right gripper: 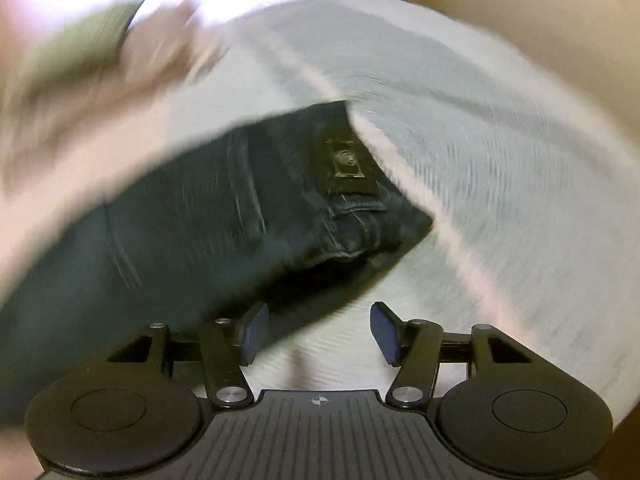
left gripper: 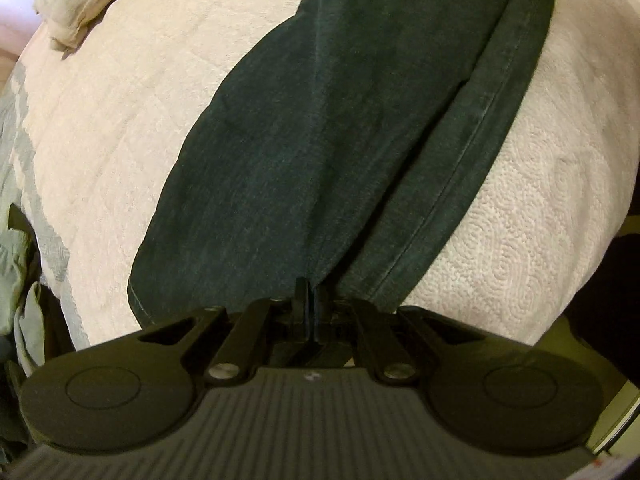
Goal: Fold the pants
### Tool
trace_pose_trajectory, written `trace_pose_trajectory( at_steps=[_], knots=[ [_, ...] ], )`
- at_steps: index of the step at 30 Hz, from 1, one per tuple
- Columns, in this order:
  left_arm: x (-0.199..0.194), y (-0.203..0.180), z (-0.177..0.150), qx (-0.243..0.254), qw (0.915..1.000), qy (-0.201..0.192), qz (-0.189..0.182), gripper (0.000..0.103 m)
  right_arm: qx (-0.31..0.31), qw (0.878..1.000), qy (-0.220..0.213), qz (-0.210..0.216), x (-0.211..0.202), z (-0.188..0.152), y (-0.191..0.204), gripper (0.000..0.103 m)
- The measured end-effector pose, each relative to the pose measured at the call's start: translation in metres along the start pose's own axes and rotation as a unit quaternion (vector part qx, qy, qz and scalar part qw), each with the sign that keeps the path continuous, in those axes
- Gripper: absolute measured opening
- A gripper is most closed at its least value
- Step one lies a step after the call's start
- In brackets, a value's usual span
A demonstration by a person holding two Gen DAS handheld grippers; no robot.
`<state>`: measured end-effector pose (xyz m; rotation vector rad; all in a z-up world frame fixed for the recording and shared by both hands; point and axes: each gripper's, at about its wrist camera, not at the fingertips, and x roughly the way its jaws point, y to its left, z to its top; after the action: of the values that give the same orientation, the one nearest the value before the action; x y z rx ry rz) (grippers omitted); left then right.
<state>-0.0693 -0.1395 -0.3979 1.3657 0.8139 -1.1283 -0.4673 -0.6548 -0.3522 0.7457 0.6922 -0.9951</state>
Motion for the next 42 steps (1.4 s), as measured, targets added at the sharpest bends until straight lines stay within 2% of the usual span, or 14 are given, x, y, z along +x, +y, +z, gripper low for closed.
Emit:
trace_pose_trajectory(
  at_steps=[2, 4, 7, 8, 10, 11, 12, 17, 22, 23, 26, 29, 35, 42],
  knots=[
    [0.000, -0.002, 0.000, 0.003, 1.0000, 0.003, -0.001, 0.001, 0.100, 0.994, -0.021, 0.047, 0.012, 0.009, -0.011, 0.054],
    [0.000, -0.002, 0.001, 0.002, 1.0000, 0.009, -0.001, 0.001, 0.175, 0.980, -0.036, 0.092, 0.029, 0.024, -0.023, 0.054],
    [-0.001, -0.002, 0.007, 0.007, 0.9997, 0.021, 0.005, 0.001, 0.289, 0.946, -0.034, 0.145, 0.055, 0.028, -0.045, 0.054],
    [-0.001, -0.002, 0.009, 0.008, 0.9996, 0.026, 0.007, 0.001, 0.314, 0.937, -0.033, 0.151, 0.063, 0.029, -0.050, 0.054],
    [-0.004, -0.003, 0.013, 0.011, 0.9994, 0.031, 0.014, 0.000, 0.335, 0.930, -0.039, 0.146, 0.068, 0.032, -0.060, 0.053],
    [-0.007, -0.004, 0.014, 0.013, 0.9992, 0.032, 0.018, 0.000, 0.341, 0.930, -0.043, 0.133, 0.068, 0.037, -0.066, 0.034],
    [-0.012, -0.005, 0.016, 0.015, 0.9992, 0.028, 0.025, 0.000, 0.340, 0.932, -0.052, 0.118, 0.062, 0.044, -0.071, 0.010],
    [-0.040, -0.020, 0.017, 0.034, 0.9992, 0.004, 0.020, 0.000, 0.214, 0.968, -0.095, 0.087, 0.036, 0.080, -0.071, 0.009],
    [-0.023, -0.040, 0.022, 0.043, 0.9973, 0.041, 0.043, 0.000, 0.245, 0.968, -0.006, 0.049, 0.078, 0.058, -0.084, 0.010],
    [-0.020, -0.042, 0.024, 0.040, 0.9971, 0.047, 0.046, 0.000, 0.239, 0.970, -0.007, 0.041, 0.078, 0.056, -0.083, 0.015],
    [-0.020, -0.043, 0.025, 0.028, 0.9969, 0.052, 0.051, 0.001, 0.213, 0.977, -0.003, -0.005, 0.063, 0.058, -0.077, 0.042],
    [-0.023, -0.035, 0.016, 0.002, 0.9975, 0.045, 0.054, 0.004, 0.160, 0.987, 0.001, -0.029, 0.041, 0.058, -0.062, 0.045],
    [-0.044, -0.020, -0.032, -0.087, 0.9942, 0.034, 0.054, 0.007, 0.072, 0.997, -0.002, -0.020, 0.014, 0.054, 0.000, 0.046],
    [-0.057, 0.022, -0.108, -0.206, 0.9776, -0.009, 0.043, 0.012, -0.050, 0.996, 0.026, 0.062, 0.017, 0.006, 0.157, 0.048]
  ],
)
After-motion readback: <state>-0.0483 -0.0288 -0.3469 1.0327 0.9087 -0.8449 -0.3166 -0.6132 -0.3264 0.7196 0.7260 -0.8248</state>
